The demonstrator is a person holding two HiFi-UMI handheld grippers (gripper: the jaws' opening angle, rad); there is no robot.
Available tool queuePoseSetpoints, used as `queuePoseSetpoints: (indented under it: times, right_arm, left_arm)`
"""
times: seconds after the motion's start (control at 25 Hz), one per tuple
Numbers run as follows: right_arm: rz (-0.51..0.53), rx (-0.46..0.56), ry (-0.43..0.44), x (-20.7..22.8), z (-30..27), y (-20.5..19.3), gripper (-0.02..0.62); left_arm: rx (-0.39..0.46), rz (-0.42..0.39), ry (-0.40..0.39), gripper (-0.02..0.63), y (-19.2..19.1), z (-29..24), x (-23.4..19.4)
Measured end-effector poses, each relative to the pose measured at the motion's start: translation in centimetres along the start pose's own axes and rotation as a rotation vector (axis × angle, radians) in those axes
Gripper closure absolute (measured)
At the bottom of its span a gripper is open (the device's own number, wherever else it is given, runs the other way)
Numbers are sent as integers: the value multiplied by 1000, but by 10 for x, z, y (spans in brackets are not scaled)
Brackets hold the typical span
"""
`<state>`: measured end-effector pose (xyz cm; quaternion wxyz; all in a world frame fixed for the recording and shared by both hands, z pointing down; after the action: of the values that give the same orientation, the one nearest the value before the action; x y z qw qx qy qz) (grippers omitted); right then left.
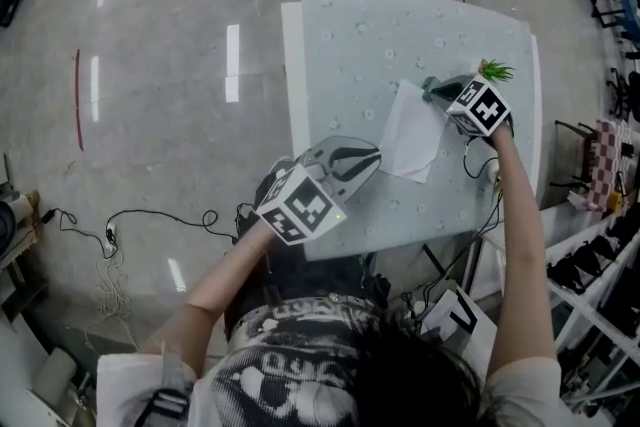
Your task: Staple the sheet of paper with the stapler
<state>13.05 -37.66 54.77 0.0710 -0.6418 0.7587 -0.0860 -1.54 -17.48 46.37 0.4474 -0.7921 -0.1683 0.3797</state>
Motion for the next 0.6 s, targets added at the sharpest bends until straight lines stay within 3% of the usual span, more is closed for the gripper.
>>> queuePoseSetpoints:
  times: [0.4, 0.6]
  right_arm:
    - [108, -144, 88, -1, -11, 11, 589]
    - [51, -142, 108, 0, -11, 9, 589]
  left_arm:
    - [9, 23, -22, 586, 4, -16, -12]
    - [22, 34, -30, 586, 7, -32, -18]
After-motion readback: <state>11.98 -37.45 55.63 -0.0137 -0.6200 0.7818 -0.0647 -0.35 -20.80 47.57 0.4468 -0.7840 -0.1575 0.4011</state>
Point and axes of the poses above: the fingertips, and each gripper's own axes: z backward along the fingers, x to its right, y out of its top, the point moved 6 cm from there along z, backward along the fingers, and after that the axes turned 15 degrees about z, right-handed, at the moved point
